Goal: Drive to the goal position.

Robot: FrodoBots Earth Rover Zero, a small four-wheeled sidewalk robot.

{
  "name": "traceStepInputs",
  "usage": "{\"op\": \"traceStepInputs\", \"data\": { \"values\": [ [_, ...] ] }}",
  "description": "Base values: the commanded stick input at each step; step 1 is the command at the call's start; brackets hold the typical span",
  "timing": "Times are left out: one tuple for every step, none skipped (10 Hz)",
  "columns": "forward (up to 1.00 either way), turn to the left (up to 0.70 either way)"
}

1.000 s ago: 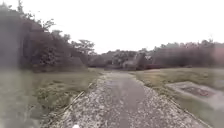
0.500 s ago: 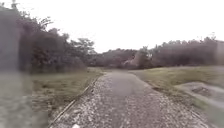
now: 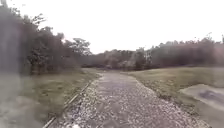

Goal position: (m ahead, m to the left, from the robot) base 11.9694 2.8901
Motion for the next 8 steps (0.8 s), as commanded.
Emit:
{"op": "traceStepInputs", "data": {
  "values": [
    [1.0,0.0],
    [1.0,0.0],
    [1.0,0.0],
    [1.0,0.0],
    [1.0,0.0],
    [1.0,0.0],
    [1.0,0.0],
    [1.0,0.0]
  ]
}}
